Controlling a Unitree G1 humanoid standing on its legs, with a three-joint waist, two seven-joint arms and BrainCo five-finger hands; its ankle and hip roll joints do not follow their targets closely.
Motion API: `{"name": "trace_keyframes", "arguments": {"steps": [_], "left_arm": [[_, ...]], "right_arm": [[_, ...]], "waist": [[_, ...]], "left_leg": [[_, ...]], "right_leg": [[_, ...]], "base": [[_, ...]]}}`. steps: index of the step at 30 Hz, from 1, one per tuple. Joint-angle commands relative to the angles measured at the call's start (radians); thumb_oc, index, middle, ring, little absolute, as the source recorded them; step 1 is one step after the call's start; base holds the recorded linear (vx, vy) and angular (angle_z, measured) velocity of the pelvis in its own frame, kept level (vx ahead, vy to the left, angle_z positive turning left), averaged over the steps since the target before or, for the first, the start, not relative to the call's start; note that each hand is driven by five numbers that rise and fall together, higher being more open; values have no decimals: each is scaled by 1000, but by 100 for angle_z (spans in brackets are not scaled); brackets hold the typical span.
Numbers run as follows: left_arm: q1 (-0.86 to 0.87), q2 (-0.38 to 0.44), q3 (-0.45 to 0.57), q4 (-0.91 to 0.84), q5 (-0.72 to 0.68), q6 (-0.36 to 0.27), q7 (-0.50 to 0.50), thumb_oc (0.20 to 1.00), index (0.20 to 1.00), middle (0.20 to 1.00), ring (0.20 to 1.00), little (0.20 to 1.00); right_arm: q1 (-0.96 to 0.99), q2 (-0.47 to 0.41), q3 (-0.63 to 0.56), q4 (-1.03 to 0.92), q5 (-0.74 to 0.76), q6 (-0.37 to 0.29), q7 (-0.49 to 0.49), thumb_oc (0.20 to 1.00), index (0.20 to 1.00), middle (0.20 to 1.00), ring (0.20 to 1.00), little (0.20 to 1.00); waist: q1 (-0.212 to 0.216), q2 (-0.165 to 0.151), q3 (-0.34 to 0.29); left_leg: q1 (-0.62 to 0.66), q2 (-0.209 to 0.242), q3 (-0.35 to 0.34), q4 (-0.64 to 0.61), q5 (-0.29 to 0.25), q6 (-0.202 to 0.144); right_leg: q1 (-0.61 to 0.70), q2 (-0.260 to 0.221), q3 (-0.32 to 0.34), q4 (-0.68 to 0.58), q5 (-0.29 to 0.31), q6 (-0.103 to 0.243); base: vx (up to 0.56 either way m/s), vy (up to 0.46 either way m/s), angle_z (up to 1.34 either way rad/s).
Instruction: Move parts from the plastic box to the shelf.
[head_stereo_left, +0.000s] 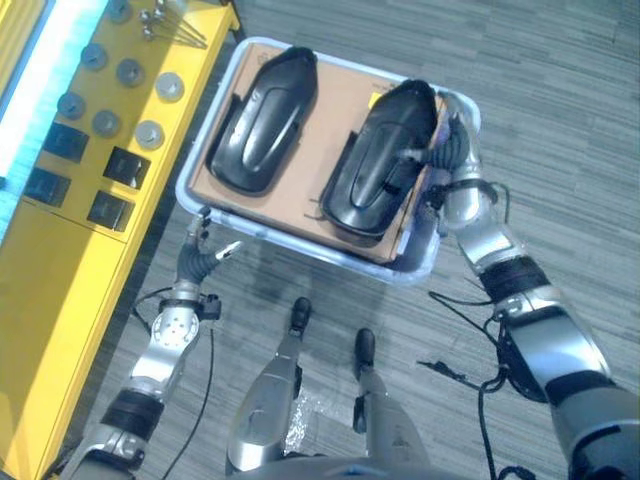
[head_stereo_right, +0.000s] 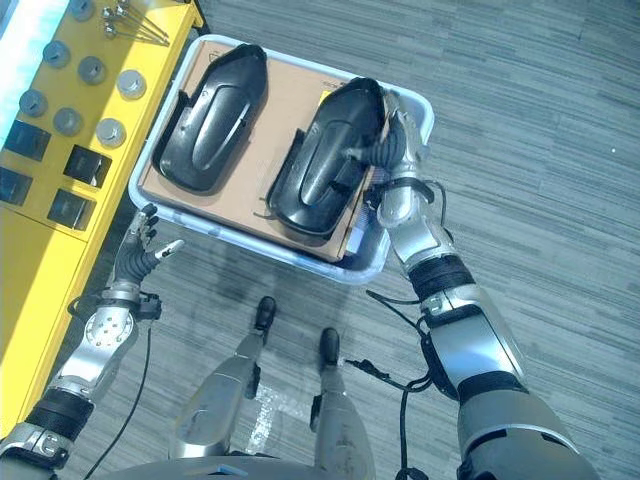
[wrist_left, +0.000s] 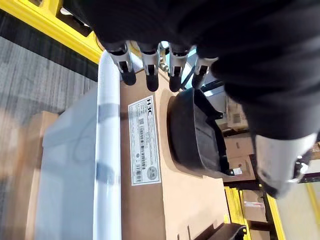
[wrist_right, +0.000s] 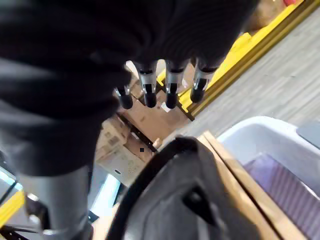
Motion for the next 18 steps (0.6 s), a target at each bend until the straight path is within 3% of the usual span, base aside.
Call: {"name": "trace_keyframes", "arguments": {"steps": [1, 11, 18], "left_arm": [[-33, -8, -3, 0, -4, -56, 28, 1000, 1000, 1000, 1000, 1000], [-41, -12, -25, 4, -15, -57, 34, 1000, 1000, 1000, 1000, 1000], [-38, -9, -20, 12, -6, -51, 36, 1000, 1000, 1000, 1000, 1000]], "right_arm": [[-33, -40, 12, -29, -32, -28, -61, 1000, 1000, 1000, 1000, 1000], [-84, -4, 70, 102, -37, 3, -55, 1000, 1000, 1000, 1000, 1000], [-85, 48, 130, 279, -17, 36, 22, 1000, 1000, 1000, 1000, 1000]], "waist": [[5, -1, -32], [8, 1, -26], [4, -1, -15]], "left_leg": [[83, 38, 70, 44, -191, -51], [70, 39, 77, 43, -185, -55], [63, 40, 82, 44, -182, -58]], "right_leg": [[-89, -76, -45, 126, -88, 111], [-104, -77, -50, 121, -76, 112], [-109, -77, -50, 120, -70, 114]], "base": [[-10, -4, 8], [0, 0, 0], [1, 0, 1]]}}
